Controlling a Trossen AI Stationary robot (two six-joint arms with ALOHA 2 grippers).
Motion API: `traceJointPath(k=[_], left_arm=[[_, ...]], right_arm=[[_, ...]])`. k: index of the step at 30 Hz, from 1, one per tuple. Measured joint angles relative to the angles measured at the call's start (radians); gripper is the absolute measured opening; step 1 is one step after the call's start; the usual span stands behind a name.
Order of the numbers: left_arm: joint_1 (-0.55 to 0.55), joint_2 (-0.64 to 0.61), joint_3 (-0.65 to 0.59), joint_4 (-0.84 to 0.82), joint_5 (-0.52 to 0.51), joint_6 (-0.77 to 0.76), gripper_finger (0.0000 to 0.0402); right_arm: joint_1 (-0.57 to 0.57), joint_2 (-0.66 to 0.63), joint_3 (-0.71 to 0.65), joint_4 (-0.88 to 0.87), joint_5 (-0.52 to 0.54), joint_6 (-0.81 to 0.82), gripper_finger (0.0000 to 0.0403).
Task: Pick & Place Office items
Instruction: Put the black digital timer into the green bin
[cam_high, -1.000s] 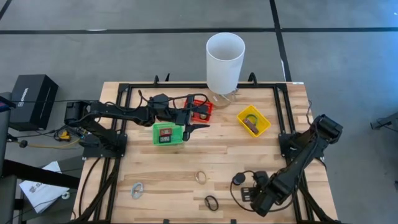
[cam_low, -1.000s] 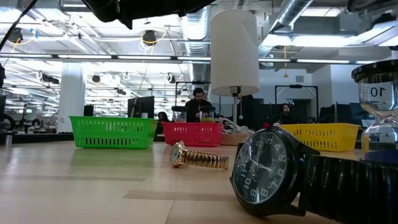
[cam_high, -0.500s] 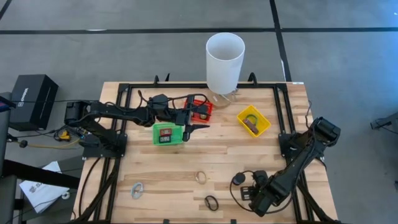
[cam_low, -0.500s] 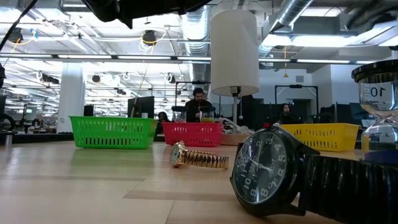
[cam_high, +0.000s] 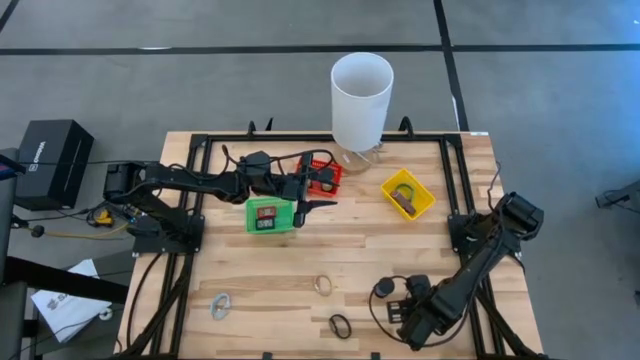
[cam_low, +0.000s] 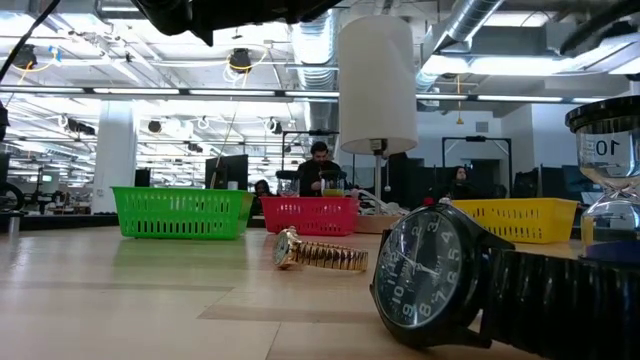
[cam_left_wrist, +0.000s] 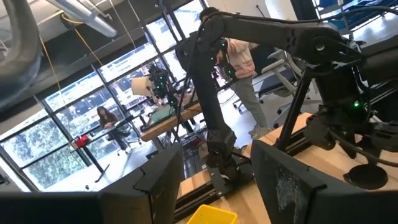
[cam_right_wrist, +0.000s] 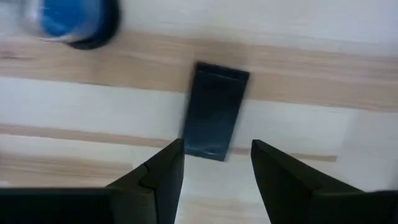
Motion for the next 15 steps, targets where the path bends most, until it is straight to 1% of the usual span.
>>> traceJointPath(k=[5, 11, 15], left_arm=[[0.000, 0.000, 0.000, 0.007, 0.000, 0.000, 0.0186], [0.000, 0.000, 0.000, 0.007, 0.000, 0.000, 0.0186], [0.000, 0.000, 0.000, 0.007, 0.000, -0.002, 0.0186]], right_arm=[[-0.002, 0.006, -0.004, 0.010, 0.000, 0.014, 0.0177], [-0.013, 0.052, -0.005, 0.021, 0.003, 0.015, 0.0177], [-0.016, 0.051, -0.005, 0.030, -0.001, 0.015, 0.0177]])
